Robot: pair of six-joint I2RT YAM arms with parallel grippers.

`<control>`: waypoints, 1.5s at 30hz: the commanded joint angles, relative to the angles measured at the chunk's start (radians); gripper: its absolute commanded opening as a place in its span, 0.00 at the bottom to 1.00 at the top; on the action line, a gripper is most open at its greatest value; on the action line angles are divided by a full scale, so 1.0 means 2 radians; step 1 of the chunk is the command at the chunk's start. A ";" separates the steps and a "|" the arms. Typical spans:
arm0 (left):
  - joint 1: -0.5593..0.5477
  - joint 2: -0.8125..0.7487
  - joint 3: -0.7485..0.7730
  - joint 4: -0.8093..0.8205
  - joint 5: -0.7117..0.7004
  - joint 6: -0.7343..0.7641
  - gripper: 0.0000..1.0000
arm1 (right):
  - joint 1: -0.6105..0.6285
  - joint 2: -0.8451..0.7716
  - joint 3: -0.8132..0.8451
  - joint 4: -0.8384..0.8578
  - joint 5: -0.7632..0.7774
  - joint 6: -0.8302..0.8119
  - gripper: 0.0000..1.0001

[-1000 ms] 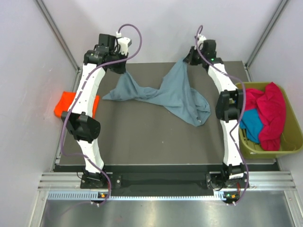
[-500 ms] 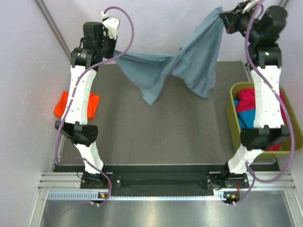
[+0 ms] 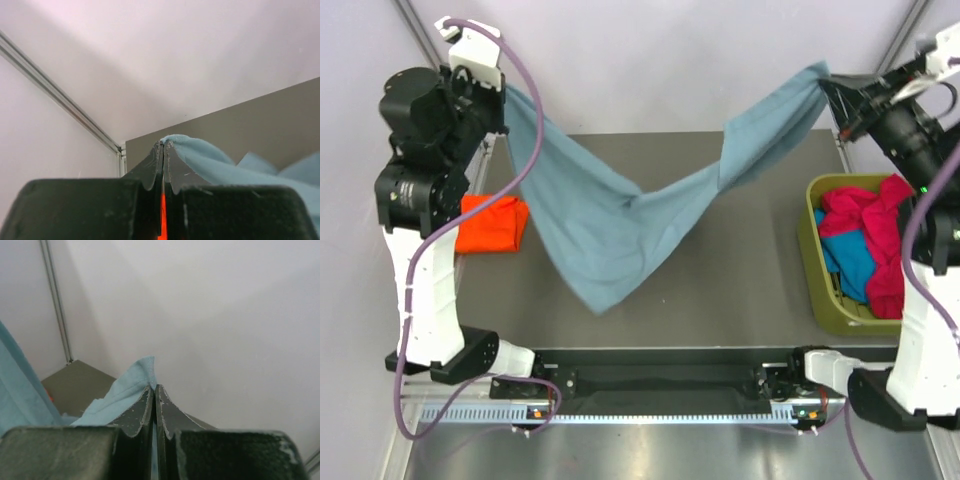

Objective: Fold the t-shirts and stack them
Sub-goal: Flatten the tshirt out

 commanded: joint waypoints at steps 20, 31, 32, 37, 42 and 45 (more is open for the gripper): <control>0.003 0.111 -0.125 0.029 0.121 -0.046 0.00 | -0.028 0.104 -0.125 -0.050 -0.056 -0.003 0.00; -0.002 0.168 0.047 0.056 0.111 -0.054 0.00 | -0.053 0.255 0.122 -0.030 -0.087 0.057 0.00; -0.001 0.154 0.028 0.059 0.116 -0.055 0.00 | -0.051 0.216 0.092 -0.029 -0.101 0.058 0.00; -0.003 0.072 -0.055 0.055 0.160 -0.072 0.00 | -0.036 0.099 -0.091 -0.089 -0.147 0.022 0.00; -0.002 0.041 -0.111 0.012 0.181 -0.074 0.00 | -0.015 -0.003 -0.233 -0.148 -0.169 0.004 0.00; -0.002 0.036 -0.132 -0.018 0.204 -0.083 0.00 | 0.017 -0.026 -0.318 -0.163 -0.193 0.014 0.04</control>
